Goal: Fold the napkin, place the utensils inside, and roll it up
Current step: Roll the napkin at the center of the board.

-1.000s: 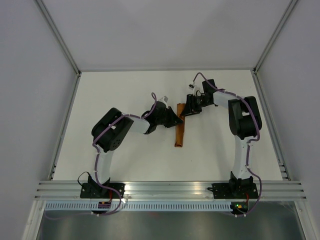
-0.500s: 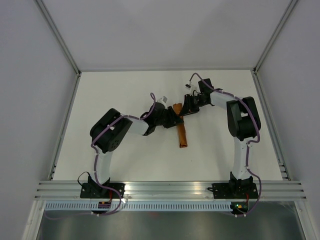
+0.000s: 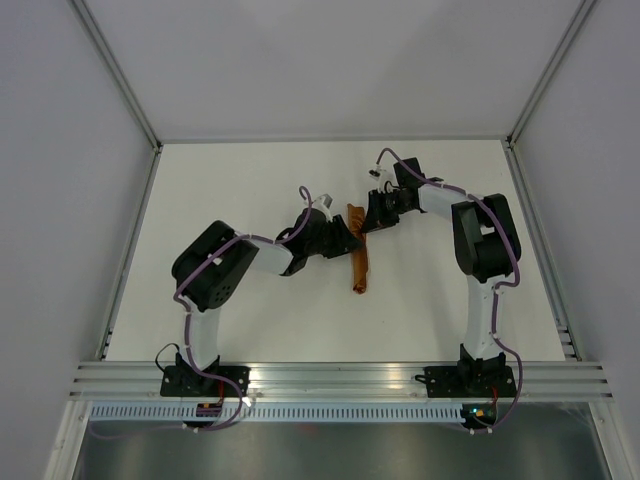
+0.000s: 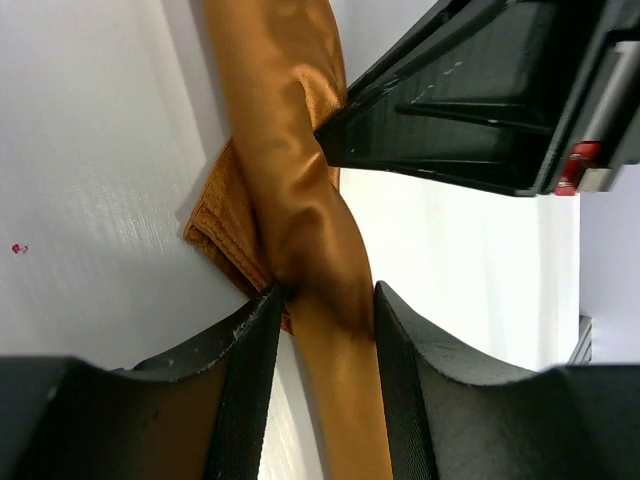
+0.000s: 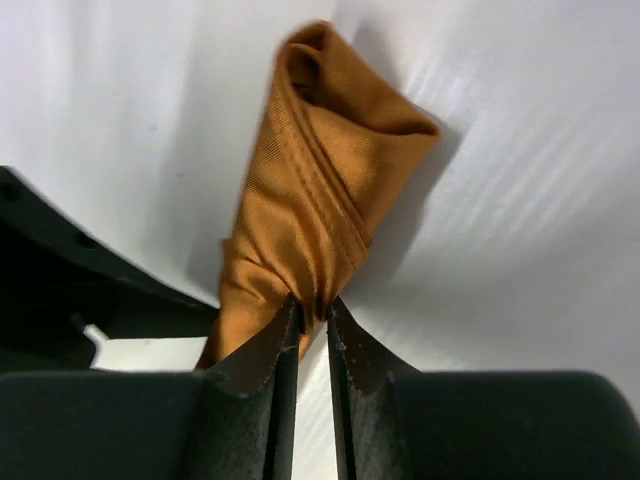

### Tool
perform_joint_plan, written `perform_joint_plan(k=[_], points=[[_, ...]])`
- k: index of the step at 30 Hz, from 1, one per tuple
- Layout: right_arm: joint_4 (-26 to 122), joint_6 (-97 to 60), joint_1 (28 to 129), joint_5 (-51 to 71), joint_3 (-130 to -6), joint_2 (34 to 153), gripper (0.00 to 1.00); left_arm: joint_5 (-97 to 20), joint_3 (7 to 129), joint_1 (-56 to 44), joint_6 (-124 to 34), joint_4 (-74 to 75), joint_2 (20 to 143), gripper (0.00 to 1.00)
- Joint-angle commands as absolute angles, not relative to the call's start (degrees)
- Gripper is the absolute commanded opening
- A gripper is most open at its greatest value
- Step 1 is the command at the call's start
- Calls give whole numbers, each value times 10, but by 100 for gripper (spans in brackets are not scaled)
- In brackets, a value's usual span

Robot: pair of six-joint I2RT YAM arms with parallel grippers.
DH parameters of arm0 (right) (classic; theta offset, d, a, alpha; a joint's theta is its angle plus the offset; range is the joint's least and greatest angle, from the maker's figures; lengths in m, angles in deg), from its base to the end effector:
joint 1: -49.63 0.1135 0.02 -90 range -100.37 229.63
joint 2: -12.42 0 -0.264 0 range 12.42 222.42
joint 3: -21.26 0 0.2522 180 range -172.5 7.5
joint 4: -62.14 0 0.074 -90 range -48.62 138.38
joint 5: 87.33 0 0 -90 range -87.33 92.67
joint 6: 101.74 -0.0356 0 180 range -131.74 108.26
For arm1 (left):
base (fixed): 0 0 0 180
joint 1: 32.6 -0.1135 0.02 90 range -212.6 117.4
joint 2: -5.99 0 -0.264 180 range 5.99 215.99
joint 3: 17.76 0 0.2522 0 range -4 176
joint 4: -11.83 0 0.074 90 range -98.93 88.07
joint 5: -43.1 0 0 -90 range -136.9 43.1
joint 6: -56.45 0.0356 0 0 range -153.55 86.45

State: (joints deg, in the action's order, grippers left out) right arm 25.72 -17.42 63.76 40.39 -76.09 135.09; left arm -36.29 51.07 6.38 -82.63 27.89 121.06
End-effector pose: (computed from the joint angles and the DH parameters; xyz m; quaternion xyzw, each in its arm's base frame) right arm 0.4203 0.1283 0.1379 -0.1463 0.9094 0.3485 0.1737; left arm 0.3072 -0.2570 0.1157 -0.0301 0.8638 -0.4027 0.3013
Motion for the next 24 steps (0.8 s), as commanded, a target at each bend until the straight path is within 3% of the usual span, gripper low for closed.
perform_joint_plan(k=[1,20,24], points=[[282,-144,631,273,-747,1363,14,-386,467,64,-762,136,1232,50],[262,-152,643,298,-768,1331,15,-422,465,65,-744,106,1217,45],[260,-150,647,307,-770,1333,21,-423,473,65,-742,90,1220,39]])
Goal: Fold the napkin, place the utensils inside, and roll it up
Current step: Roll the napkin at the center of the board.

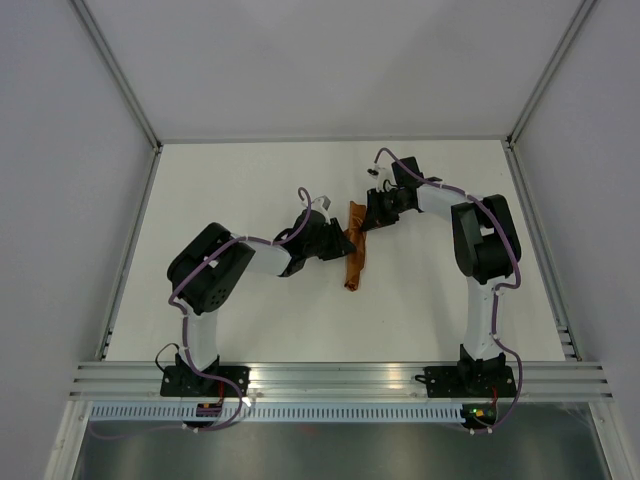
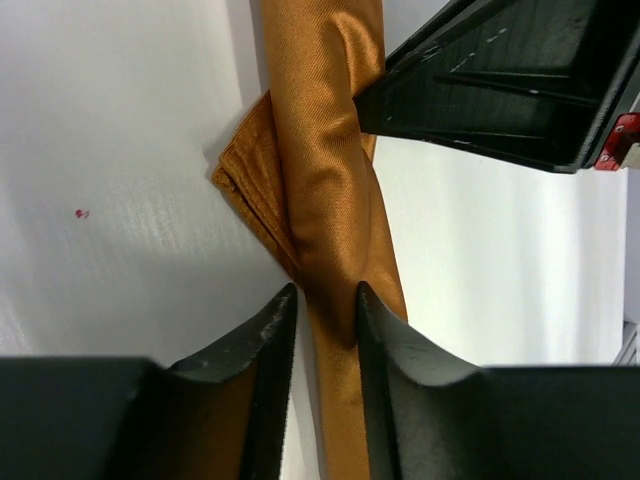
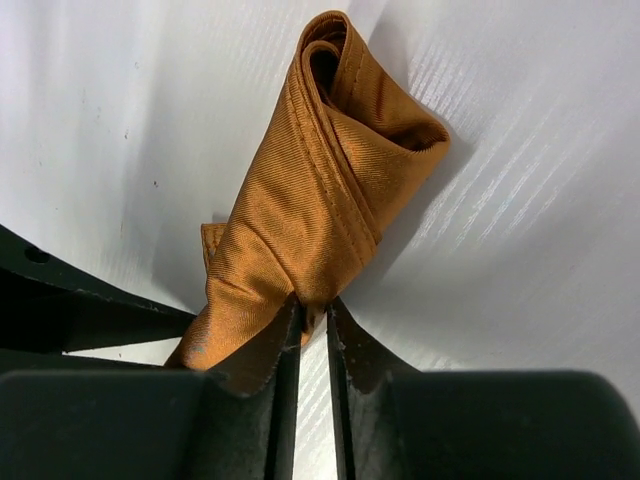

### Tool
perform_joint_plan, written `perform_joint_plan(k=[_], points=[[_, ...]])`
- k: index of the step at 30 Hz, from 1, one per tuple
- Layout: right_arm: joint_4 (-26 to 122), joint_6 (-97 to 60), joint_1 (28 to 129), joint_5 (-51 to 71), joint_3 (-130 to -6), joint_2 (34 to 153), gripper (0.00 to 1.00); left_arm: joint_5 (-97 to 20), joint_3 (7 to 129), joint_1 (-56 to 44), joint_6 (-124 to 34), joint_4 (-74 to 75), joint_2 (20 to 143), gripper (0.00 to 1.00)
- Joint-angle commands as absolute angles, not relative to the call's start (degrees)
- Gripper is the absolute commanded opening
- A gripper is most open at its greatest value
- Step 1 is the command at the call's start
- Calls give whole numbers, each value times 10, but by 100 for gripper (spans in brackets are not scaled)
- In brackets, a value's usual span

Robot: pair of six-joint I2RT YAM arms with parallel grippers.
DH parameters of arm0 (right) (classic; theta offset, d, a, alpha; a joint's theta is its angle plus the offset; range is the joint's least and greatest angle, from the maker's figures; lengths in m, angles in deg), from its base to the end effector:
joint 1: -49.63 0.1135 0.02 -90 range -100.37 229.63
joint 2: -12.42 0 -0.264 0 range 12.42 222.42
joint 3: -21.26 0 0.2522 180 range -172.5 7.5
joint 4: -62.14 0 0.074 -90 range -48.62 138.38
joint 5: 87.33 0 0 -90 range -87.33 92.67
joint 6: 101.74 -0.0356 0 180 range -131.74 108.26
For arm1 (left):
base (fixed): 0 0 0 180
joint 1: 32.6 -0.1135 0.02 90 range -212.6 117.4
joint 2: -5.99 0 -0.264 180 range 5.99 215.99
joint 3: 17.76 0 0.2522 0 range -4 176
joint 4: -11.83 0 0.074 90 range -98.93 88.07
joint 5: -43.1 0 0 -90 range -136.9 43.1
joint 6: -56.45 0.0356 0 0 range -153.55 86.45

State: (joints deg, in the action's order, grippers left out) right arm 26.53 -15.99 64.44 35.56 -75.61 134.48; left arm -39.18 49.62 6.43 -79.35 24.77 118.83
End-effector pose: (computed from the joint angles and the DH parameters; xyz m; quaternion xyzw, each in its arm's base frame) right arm 0.4195 0.1309 0.1392 -0.1565 0.9176 0.3102 0.1931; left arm 0.3011 -0.2503 0.1183 -0.0193 0.8752 -0.3672 0.3144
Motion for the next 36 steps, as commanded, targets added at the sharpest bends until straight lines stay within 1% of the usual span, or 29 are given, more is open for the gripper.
perform_joint_plan(k=[1,3,4,6,7,9,14,17,18,19,20,26,27,29,31,36], points=[[258,-149,648,310,-771,1332,25,-425,474,65,-742,87,1219,35],[258,-146,648,319,-771,1325,32,-429,478,65,-742,74,1218,28],[259,-146,648,319,-771,1323,34,-431,480,64,-741,69,1219,22],[257,-146,649,326,-776,1319,37,-439,488,65,-742,49,1221,17],[254,-144,648,329,-778,1318,37,-443,491,65,-745,41,1224,13],[252,-146,648,337,-785,1319,38,-451,499,65,-750,27,1228,9],[255,-145,648,364,-785,1314,39,-459,503,65,-768,-1,1243,5],[263,-145,647,377,-778,1306,41,-455,504,65,-771,-2,1253,6],[266,-146,648,379,-777,1303,42,-456,503,64,-771,-2,1253,8],[268,-145,648,382,-776,1303,43,-457,501,65,-772,-1,1255,12],[268,-144,648,384,-774,1301,43,-458,499,65,-772,0,1254,14],[277,-144,647,389,-761,1284,43,-455,498,64,-771,4,1257,18],[278,-144,647,393,-761,1284,43,-457,498,64,-771,4,1256,20],[274,-146,647,395,-768,1290,41,-462,495,64,-771,4,1255,24],[266,-146,647,397,-778,1301,39,-464,493,64,-771,4,1253,29],[266,-146,647,411,-782,1318,35,-466,481,64,-765,17,1245,32]])
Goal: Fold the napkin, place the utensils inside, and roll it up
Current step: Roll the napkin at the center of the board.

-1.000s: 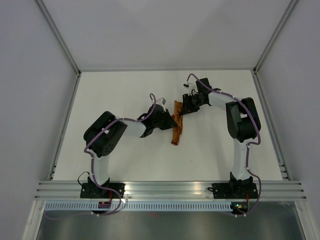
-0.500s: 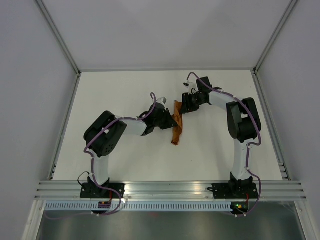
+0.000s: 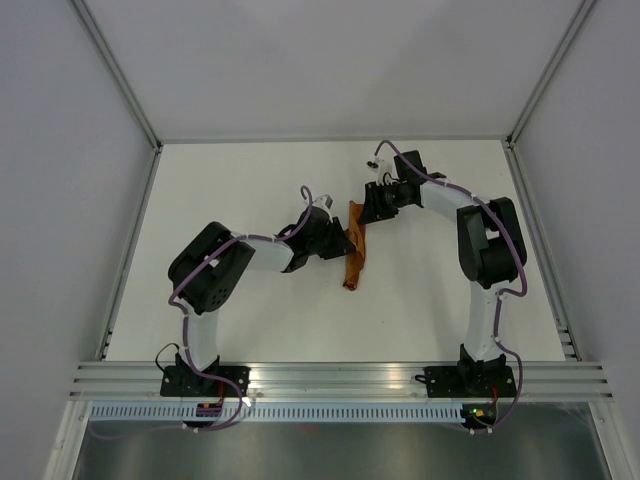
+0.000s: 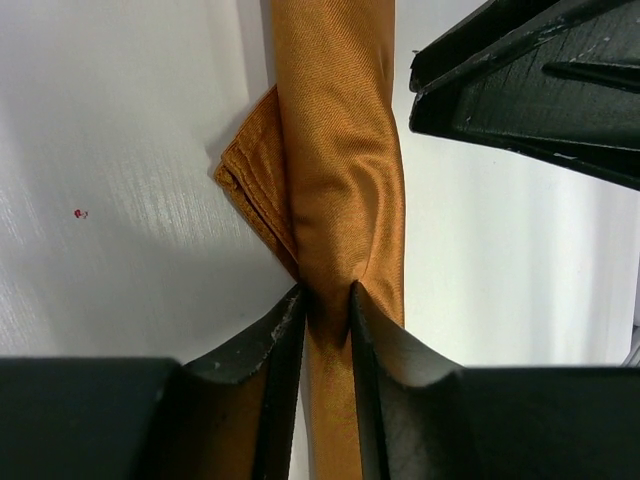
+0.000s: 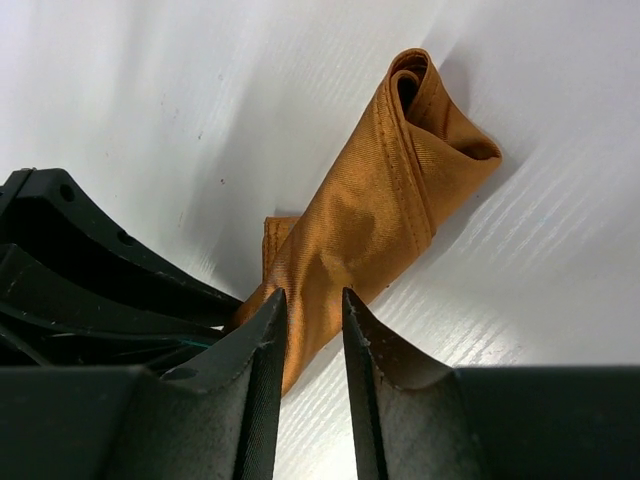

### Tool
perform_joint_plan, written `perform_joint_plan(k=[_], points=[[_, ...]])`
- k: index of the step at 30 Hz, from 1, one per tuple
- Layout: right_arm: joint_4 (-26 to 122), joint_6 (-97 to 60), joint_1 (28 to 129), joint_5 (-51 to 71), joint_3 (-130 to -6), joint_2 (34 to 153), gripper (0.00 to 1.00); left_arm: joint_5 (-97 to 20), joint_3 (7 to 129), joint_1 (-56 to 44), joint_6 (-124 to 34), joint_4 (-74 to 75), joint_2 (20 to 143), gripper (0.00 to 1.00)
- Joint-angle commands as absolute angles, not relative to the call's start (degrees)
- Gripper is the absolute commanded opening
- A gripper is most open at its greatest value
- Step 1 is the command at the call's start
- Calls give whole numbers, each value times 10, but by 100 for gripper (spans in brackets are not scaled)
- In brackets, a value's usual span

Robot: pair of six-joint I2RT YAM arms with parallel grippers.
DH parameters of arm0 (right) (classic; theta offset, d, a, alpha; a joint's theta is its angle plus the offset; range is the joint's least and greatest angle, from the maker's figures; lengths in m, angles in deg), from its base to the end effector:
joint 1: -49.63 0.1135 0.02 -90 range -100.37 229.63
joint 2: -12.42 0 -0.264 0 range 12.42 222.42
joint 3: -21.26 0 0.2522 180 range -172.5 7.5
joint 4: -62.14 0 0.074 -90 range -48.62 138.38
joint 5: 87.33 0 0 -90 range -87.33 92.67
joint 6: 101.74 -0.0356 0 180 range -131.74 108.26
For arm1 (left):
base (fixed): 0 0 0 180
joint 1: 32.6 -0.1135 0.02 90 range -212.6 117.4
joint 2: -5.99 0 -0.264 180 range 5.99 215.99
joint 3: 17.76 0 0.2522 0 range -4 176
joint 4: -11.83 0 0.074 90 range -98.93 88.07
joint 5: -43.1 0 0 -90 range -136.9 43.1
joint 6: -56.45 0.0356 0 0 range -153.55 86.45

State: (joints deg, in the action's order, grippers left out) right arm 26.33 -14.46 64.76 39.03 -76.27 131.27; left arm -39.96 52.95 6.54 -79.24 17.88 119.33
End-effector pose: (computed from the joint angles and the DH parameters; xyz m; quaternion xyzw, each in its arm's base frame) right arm 0.4174 0.1347 0.1668 -0.1863 0.8964 0.3373 0.2191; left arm 0.3059 -0.2545 0.1199 -0.0238 0.8918 -0.3425 0.2948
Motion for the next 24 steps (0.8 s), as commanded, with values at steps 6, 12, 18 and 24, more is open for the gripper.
perform_joint_plan(k=[6,12,18,24], points=[[259,-151,647,439,-799,1328,34,-466,480,64,-756,19,1240,38],[247,-157,648,442,-827,1354,33,-465,483,63,-754,19,1244,39],[247,-163,654,421,-849,1402,29,-463,484,64,-749,21,1237,43],[241,-156,661,393,-858,1421,28,-466,465,64,-740,47,1217,47]])
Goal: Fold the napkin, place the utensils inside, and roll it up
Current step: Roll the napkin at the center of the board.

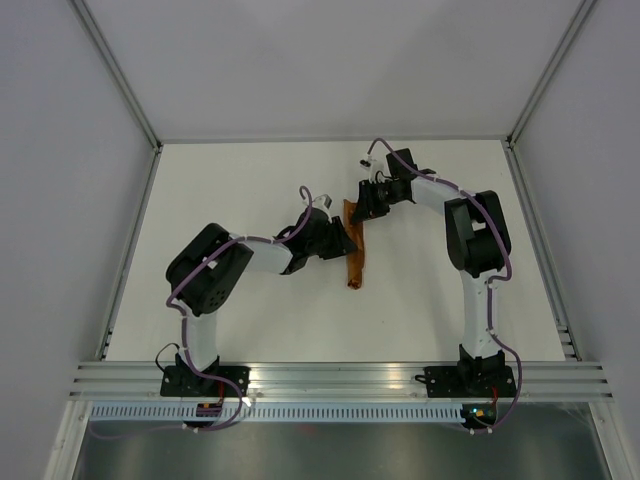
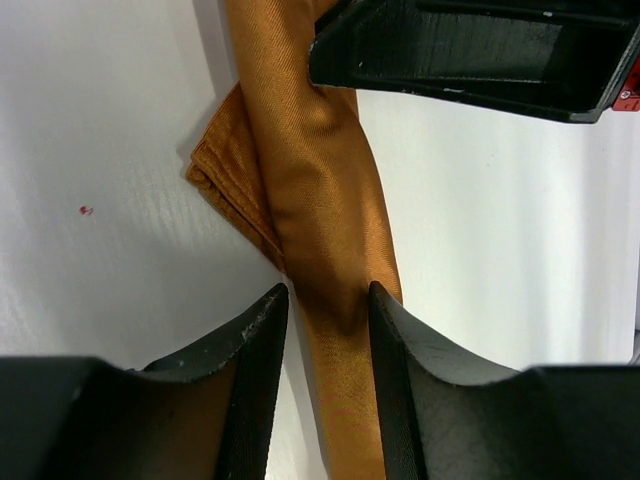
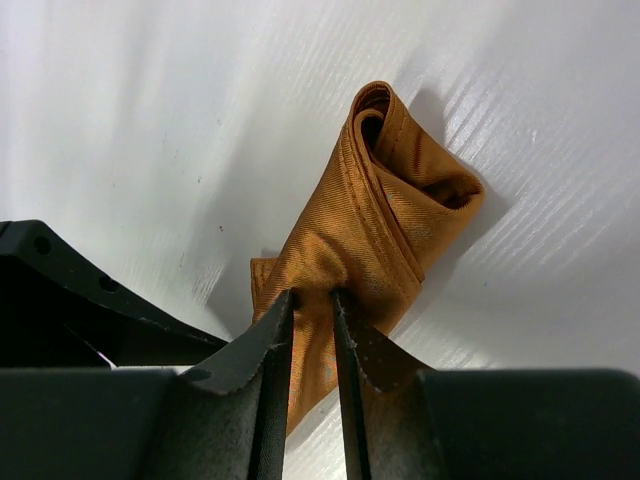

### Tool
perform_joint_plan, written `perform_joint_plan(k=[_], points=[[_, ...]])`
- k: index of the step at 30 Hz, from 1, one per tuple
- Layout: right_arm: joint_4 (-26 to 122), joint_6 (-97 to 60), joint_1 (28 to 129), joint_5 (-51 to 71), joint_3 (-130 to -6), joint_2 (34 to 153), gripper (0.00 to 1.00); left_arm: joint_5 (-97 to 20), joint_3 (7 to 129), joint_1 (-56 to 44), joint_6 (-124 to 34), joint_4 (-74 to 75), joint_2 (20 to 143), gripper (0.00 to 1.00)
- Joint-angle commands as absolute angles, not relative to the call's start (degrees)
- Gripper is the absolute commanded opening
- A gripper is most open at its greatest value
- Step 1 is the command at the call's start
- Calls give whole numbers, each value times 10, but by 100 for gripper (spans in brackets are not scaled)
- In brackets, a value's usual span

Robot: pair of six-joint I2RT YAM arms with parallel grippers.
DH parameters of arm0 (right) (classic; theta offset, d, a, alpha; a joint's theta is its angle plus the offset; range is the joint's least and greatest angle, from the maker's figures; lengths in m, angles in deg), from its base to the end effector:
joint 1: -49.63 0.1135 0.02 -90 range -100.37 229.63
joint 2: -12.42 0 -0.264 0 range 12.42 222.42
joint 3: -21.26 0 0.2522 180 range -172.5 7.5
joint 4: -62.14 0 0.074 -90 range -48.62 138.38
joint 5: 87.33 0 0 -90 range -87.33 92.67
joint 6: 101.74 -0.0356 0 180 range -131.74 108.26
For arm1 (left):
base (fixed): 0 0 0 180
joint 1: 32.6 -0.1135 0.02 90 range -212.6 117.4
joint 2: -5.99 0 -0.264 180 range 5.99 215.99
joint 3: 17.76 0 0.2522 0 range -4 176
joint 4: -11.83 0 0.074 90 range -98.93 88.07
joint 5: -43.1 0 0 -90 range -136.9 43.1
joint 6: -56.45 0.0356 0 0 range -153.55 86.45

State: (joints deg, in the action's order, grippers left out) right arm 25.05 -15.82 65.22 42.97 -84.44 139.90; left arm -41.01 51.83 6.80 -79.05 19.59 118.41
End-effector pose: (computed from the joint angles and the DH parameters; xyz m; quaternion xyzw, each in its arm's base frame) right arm 0.4438 0.1477 0.1428 -0.1827 0.8905 0.3700 0.1915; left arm 0.3031 -0.2537 0.1232 -0.0235 0.8861 -0.3445 0.3091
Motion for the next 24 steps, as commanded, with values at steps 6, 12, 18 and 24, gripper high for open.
perform_joint_plan(k=[6,12,18,24], points=[[240,-155,662,400,-852,1404,28,-482,454,63,-734,65,1192,49],[235,-152,661,401,-852,1386,28,-487,457,63,-731,58,1189,46],[232,-155,662,413,-851,1373,28,-501,476,63,-733,17,1198,30],[225,-147,661,423,-850,1346,29,-508,495,63,-736,-16,1214,17]])
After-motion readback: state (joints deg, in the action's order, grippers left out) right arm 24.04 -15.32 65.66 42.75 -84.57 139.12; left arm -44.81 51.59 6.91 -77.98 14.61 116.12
